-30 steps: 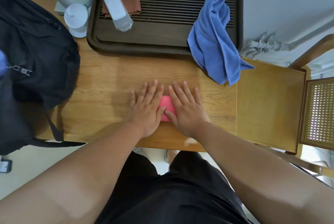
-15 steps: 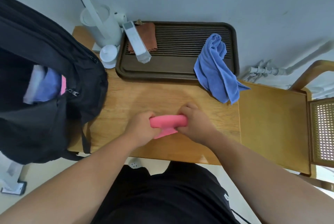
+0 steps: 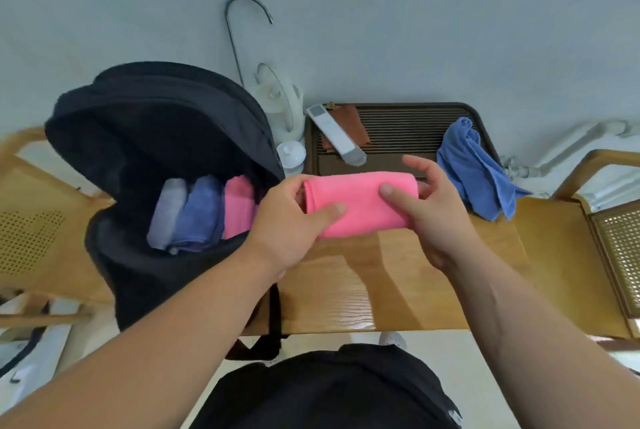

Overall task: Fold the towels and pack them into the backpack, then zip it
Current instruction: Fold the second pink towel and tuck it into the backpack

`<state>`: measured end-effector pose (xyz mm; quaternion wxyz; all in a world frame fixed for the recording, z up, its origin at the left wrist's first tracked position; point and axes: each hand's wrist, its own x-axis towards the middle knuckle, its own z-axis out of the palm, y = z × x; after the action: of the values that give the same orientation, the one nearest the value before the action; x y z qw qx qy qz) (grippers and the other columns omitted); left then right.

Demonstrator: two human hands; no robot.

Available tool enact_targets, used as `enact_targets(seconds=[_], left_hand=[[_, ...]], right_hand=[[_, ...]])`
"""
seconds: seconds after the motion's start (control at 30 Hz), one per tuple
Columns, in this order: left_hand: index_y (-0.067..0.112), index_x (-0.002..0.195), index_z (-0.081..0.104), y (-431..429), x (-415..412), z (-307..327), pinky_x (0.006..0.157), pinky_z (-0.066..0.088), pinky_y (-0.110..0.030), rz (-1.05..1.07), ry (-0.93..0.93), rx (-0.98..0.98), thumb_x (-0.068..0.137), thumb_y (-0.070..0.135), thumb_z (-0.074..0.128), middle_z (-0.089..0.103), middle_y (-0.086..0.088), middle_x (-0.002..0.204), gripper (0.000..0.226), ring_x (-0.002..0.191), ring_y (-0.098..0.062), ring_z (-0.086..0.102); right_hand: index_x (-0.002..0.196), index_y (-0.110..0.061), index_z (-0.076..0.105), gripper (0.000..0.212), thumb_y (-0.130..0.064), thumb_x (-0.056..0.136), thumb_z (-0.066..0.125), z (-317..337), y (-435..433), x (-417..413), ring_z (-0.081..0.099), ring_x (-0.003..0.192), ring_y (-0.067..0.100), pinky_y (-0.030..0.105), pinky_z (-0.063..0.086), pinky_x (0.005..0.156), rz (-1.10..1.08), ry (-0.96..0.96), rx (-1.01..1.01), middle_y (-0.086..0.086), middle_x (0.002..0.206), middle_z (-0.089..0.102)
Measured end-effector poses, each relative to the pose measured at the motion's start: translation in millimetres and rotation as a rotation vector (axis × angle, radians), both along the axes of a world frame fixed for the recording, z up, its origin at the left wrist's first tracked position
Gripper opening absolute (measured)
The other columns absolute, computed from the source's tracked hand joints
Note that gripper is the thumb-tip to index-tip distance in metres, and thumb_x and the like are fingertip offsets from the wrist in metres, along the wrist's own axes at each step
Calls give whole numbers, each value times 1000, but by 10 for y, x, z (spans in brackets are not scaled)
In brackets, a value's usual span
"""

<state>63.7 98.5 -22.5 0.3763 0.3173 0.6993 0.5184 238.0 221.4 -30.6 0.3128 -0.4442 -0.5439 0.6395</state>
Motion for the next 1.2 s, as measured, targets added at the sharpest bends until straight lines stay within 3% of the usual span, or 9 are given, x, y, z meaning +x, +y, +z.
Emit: enact_targets(seconds=[0.23,0.37,0.47,0.53,0.6,0.7,0.83,1.07,1.2], left_hand=[[38,107,62,-722,-859,88,77,60,-41,-164,281,-57,74,41,84,66,14,100,40,93,-7,64],[31,103,60,-1148,-1292,-32,68,55,-35,-233,457,-142,88,72,46,65,10,89,45,80,-6,62],[29,92,53,-1419,-1458,-240,59,42,-29,-335,739,-227,95,68,29,58,9,75,45,67,-9,56],[30,101,57,-1520,-1492,-394,71,48,-33,-397,915,-251,94,66,29,61,9,83,46,76,-12,59],[30,128,55,-1596,-1478,-508,88,48,-37,-453,1027,-256,92,64,34,64,8,102,53,96,-16,60],[37,154,24,-1698,-1439,-566,96,39,-39,-556,1114,-293,93,61,42,55,6,114,68,108,-20,52],[34,158,4,-1798,-1414,-572,99,35,-39,-603,1117,-312,94,61,41,49,8,114,79,109,-19,48],[25,159,-6,-1936,-1198,-654,100,34,-37,-679,1047,-358,98,59,33,48,9,109,80,102,-17,45],[23,159,-6,-1895,-1186,-715,97,37,-39,-661,1092,-335,98,55,35,49,6,109,79,101,-20,46]], right_hand=[[114,-26,64,39,-25,80,83,287,-799,-649,71,92,21,36,61,72,19,-116,98,2,103,72],[123,-41,64,44,-32,83,80,378,-1048,-1125,63,106,10,33,58,86,183,-241,370,-9,119,63],[137,-40,57,53,-27,89,74,450,-1080,-1551,41,133,2,9,32,105,315,-359,630,-10,146,44],[144,-38,50,57,-21,93,69,463,-1016,-1856,25,144,5,0,15,104,370,-440,726,-5,159,28],[151,-39,39,65,-17,95,64,451,-912,-2110,17,150,11,6,15,107,367,-500,761,-2,165,14],[158,-39,17,79,-12,96,58,394,-752,-2354,30,147,19,19,36,100,353,-595,782,-1,168,1],[159,-38,3,89,-11,96,58,269,-581,-2534,57,122,25,35,54,84,404,-687,805,-1,168,-10],[160,-32,-5,89,-13,95,54,157,-326,-2753,46,135,24,28,42,96,500,-701,698,-6,168,1],[160,-30,0,92,-13,92,59,73,-302,-2781,44,137,27,39,44,104,534,-656,762,-7,168,-1]])
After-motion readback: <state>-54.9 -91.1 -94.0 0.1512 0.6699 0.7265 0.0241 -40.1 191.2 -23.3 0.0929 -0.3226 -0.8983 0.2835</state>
